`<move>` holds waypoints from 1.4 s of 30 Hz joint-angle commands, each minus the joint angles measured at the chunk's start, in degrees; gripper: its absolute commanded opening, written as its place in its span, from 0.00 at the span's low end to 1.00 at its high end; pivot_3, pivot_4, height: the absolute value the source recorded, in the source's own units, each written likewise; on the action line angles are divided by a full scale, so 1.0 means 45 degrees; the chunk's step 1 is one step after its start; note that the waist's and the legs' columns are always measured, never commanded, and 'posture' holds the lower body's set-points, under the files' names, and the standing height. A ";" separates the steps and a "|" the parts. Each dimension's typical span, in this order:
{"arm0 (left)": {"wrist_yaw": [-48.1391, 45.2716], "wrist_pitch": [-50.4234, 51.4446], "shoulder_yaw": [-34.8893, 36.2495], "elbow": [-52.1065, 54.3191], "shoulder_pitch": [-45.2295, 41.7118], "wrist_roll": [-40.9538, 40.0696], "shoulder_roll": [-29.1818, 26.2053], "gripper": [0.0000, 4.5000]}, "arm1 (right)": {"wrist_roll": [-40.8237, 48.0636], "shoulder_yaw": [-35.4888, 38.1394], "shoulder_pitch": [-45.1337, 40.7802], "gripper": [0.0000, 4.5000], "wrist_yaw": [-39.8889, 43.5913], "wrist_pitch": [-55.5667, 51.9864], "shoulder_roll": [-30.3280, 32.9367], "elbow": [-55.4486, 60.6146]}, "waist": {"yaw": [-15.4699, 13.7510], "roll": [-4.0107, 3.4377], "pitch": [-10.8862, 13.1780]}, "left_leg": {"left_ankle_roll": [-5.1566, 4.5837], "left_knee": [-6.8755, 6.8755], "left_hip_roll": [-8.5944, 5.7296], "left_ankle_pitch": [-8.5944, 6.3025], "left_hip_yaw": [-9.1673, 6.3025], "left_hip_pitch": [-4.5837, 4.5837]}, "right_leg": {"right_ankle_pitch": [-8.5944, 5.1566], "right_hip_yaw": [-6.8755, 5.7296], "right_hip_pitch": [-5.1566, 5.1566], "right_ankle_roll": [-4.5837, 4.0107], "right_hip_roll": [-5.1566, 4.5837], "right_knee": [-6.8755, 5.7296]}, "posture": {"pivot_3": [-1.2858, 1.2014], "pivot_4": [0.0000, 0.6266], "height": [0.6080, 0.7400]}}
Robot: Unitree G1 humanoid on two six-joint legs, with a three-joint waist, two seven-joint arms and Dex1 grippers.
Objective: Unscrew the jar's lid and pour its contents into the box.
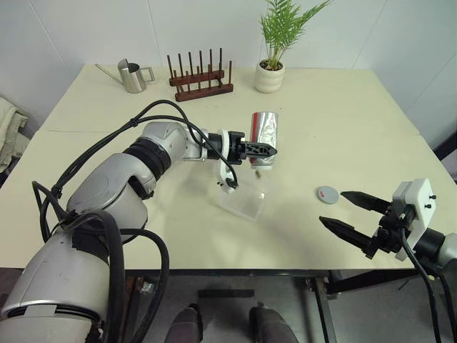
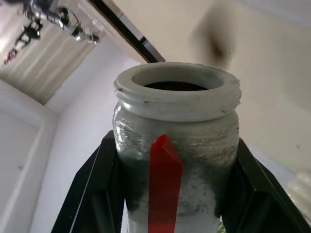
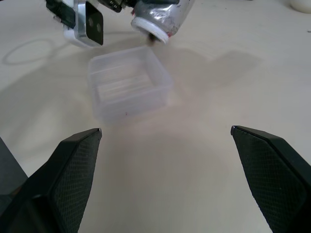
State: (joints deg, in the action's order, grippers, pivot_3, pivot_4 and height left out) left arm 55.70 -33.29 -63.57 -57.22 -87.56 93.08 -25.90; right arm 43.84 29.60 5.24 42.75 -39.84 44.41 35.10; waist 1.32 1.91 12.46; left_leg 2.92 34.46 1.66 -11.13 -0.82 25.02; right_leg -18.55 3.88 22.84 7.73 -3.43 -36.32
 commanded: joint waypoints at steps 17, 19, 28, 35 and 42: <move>-0.6851 -0.4875 0.5647 -0.1404 0.1471 -1.0037 -0.0502 0.45 | 0.0053 -0.0275 -0.0810 1.00 0.0210 0.0318 0.0550 -0.0105 | -0.0303 -0.0007 -0.0004 | 0.0001 0.0130 0.0001 -0.0004 0.0004 0.0007 | 0.0001 -0.0001 -0.0002 -0.0002 -0.0008 -0.0120 | 0.52 0.24 1.00; -0.8897 -0.5051 0.6799 -0.1283 0.2012 -1.1960 -0.0368 0.45 | 0.0049 -0.0270 -0.0916 1.00 0.0284 0.0328 0.0639 -0.0259 | -0.0304 -0.0008 -0.0005 | 0.0000 0.0152 0.0002 -0.0003 0.0011 0.0002 | 0.0004 -0.0001 -0.0008 -0.0004 -0.0010 -0.0132 | 0.52 0.24 1.00; -1.8496 0.3072 1.2930 0.2970 0.6606 -2.2968 0.1725 0.45 | 0.0049 -0.1279 -0.2257 1.00 0.1436 0.0428 0.1297 -0.1558 | -0.0222 -0.0042 -0.0024 | -0.0026 0.0162 0.0011 0.0020 0.0014 -0.0112 | 0.0021 0.0004 -0.0083 -0.0024 -0.0004 -0.0208 | 0.52 0.24 1.00; -1.9467 0.6965 1.4642 0.4480 0.7527 -2.4471 0.1472 0.45 | 0.0005 -0.1873 -0.2914 1.00 0.2869 0.1210 0.1243 -0.2553 | -0.0222 -0.0042 -0.0024 | -0.0024 0.0176 0.0011 0.0054 0.0000 -0.0188 | 0.0023 0.0007 -0.0122 -0.0041 0.0007 -0.0268 | 0.52 0.24 1.00; -1.9975 0.7740 1.5065 0.3946 0.7622 -2.4112 0.1132 0.45 | -0.0428 -0.2457 -0.3691 1.00 0.3166 0.1377 0.1320 -0.3326 | -0.0217 -0.0042 -0.0024 | -0.0024 0.0187 0.0011 0.0054 0.0001 -0.0197 | 0.0039 0.0009 -0.0143 -0.0041 0.0004 -0.0245 | 0.52 0.24 1.00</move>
State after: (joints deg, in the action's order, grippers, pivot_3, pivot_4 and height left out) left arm -33.46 1.92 3.03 -39.50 -53.12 -15.61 -19.71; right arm 42.14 18.17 -10.68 56.47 -34.85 49.35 20.00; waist 0.34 1.72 12.35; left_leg 2.81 35.29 1.71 -10.89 -0.82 24.13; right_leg -18.38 3.92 22.20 7.54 -3.40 -37.42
